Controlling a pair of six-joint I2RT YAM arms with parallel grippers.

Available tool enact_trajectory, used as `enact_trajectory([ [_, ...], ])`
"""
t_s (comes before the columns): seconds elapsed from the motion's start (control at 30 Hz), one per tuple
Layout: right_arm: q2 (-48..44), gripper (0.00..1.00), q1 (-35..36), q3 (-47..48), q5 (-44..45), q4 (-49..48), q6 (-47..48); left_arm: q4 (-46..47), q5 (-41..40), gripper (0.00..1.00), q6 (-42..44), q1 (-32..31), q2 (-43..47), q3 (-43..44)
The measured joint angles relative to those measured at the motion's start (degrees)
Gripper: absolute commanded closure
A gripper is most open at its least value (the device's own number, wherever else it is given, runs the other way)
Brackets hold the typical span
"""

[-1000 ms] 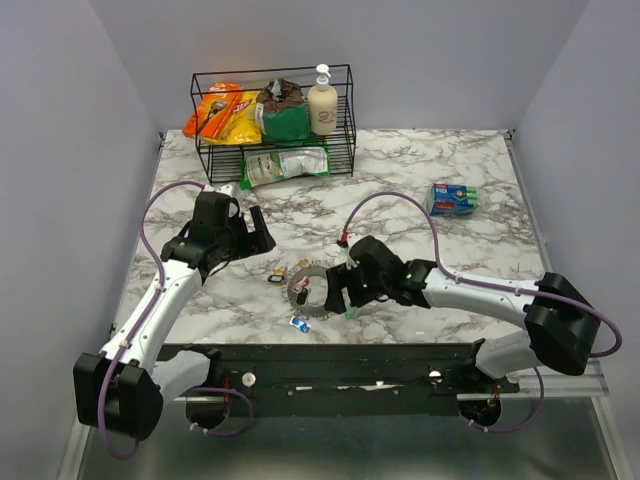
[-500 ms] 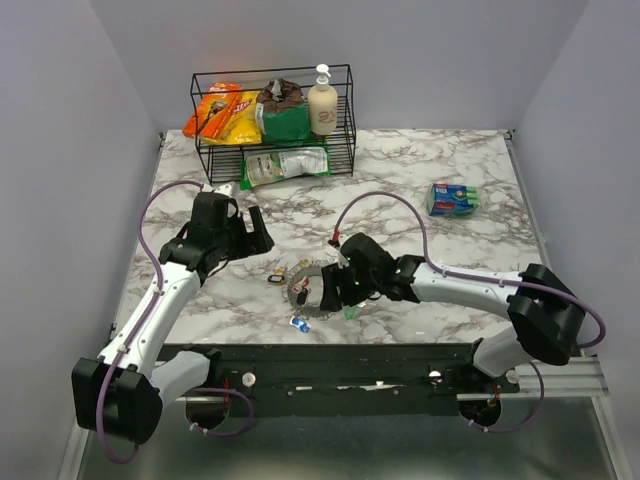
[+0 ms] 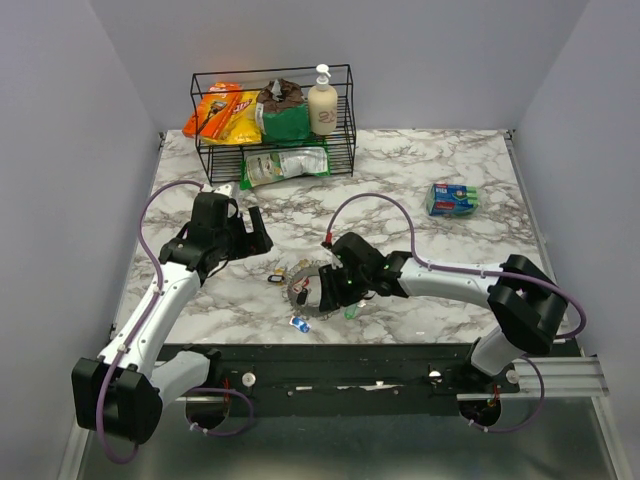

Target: Put the keys on the keyring

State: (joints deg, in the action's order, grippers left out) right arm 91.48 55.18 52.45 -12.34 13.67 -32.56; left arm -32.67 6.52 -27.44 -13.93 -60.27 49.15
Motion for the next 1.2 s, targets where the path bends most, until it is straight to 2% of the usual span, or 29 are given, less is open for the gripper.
enact_trajectory([
  [0.07, 0.04, 0.51, 0.0, 0.0, 0.02, 0.57, -0.11, 0.0, 0.02, 0.01, -0.02, 0.0, -0.04, 0.0],
  [0.13, 0.02, 0.59, 0.0, 0.0, 0.04, 1.07, -0.39, 0.04, 0.04, 0.01, -0.02, 0.0, -0.13, 0.0],
  [0.5, 0.02, 0.6, 0.0, 0.0, 0.11, 2.99, -1.31, 0.15, 0.11, 0.01, -0.07, 0.0, -1.42, 0.24],
  [0.57, 0.02, 0.66, 0.0, 0.0, 0.35, 2.99, -1.57, 0.24, 0.11, 0.01, -0.07, 0.0, -1.42, 0.44],
  [0.67, 0.02, 0.69, 0.0, 0.0, 0.92, 2.99, -2.23, 0.46, 0.13, 0.01, -0.13, 0.0, -1.42, 0.66],
  [1.2, 0.04, 0.69, 0.0, 0.0, 2.19, 3.02, -4.92, 0.57, 0.15, 0.01, -0.48, 0.0, -1.44, 0.66],
])
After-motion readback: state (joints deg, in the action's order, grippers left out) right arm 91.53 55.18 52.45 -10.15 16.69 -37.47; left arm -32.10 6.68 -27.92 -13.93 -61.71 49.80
